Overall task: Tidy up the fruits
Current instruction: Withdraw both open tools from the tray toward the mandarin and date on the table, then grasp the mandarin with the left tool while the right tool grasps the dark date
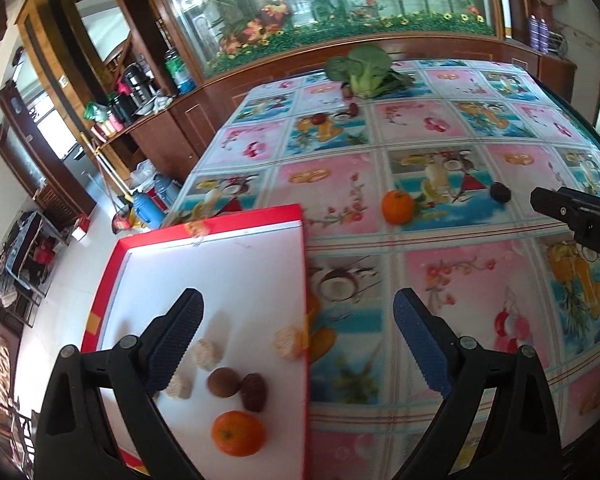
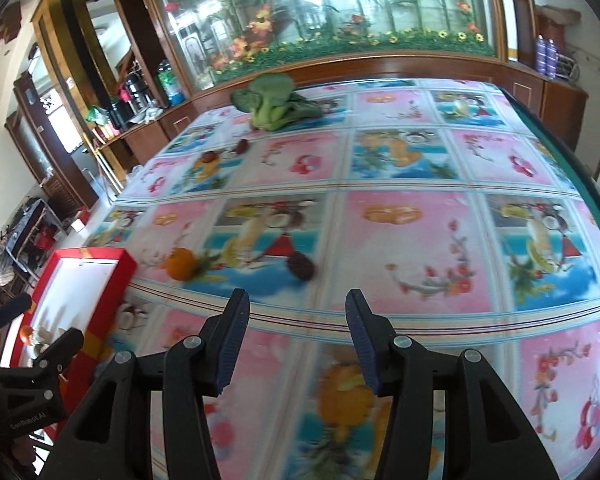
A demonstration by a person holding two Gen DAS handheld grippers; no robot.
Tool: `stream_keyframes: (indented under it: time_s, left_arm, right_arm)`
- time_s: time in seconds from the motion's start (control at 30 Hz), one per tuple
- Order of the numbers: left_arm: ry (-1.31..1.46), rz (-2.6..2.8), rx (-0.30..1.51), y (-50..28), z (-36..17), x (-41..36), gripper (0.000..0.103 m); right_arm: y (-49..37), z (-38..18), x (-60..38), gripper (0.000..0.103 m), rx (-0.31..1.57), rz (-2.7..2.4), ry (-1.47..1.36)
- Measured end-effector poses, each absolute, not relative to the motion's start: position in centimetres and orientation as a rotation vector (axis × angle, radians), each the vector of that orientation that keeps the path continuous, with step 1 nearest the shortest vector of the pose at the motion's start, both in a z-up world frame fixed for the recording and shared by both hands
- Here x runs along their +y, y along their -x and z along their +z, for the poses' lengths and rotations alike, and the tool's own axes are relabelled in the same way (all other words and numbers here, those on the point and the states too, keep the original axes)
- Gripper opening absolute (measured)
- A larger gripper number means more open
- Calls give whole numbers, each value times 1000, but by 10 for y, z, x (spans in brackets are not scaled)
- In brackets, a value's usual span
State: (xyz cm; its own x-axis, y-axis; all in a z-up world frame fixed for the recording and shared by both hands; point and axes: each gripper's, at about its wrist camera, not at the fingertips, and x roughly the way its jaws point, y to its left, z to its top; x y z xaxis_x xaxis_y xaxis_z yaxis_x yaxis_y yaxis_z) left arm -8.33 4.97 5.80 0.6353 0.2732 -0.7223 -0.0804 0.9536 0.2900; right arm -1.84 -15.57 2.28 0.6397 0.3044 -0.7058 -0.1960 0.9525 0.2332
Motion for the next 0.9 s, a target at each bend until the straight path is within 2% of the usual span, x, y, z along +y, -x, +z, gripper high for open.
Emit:
stream_keyframes:
  time_s: [0.23,0.67,0.9]
  left_arm:
    - [-268,174,885,53,48,32,96]
    - [-216,224,932,25,34,71,96]
    - [-227,186,927,5,33,62,96]
  right_arm:
    - [6,19,-150,50,839,290,-87]
    - [-25,-1,-115,50,861,284,23]
    - [-32,-10,-114,50,873,282,38]
